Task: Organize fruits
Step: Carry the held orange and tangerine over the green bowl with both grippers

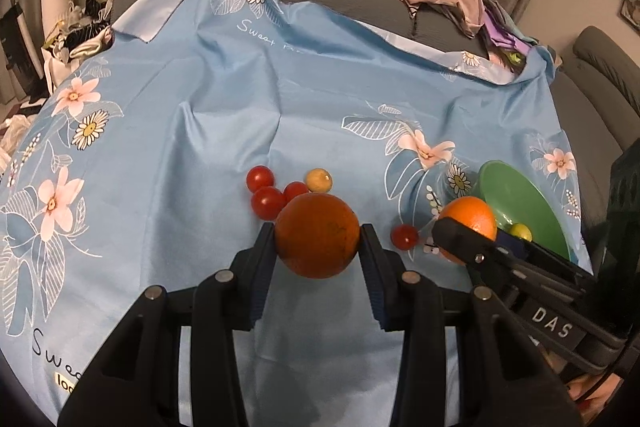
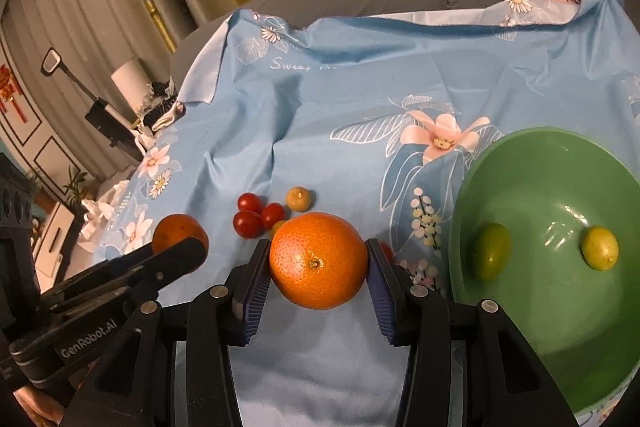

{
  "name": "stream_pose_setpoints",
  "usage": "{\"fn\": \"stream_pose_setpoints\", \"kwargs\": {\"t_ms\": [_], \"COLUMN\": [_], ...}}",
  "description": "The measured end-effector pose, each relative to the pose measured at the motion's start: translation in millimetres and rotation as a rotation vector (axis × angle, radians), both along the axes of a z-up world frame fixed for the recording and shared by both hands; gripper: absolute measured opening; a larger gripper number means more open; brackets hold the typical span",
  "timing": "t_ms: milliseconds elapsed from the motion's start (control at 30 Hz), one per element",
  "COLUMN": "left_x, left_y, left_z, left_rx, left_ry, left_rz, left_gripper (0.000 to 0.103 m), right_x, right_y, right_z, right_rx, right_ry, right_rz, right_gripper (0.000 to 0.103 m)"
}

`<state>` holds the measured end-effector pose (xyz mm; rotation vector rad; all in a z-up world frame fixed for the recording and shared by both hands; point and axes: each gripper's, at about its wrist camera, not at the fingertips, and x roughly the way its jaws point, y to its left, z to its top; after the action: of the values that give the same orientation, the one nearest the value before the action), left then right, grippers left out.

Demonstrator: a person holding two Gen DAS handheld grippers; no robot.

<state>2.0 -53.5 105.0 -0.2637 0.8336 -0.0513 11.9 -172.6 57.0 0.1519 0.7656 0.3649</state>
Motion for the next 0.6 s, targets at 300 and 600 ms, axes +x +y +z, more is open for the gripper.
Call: {"fn": "stream_pose_setpoints", "kwargs": {"t_ms": [300,600], "left_x": [-9.1,-11.9], "left_y": [-8.3,-18.9], "left_z": [10.1,17.0], "left_rx": [-0.005,0.0], "left_ry": [-0.035,-0.058], "left_rz": [-0.016,-0.035], "left_gripper": [0.041,0.041], "right_x": [-8.5,-15.4], "right_y": [-10.4,-19.3], "right_z": [13.1,22.6], "right_rx": [0.015,0.022], "right_ry": [-0.042,-0.072], "right_rz": [0.004,0.007], "right_gripper": [0.048,0.048]}}
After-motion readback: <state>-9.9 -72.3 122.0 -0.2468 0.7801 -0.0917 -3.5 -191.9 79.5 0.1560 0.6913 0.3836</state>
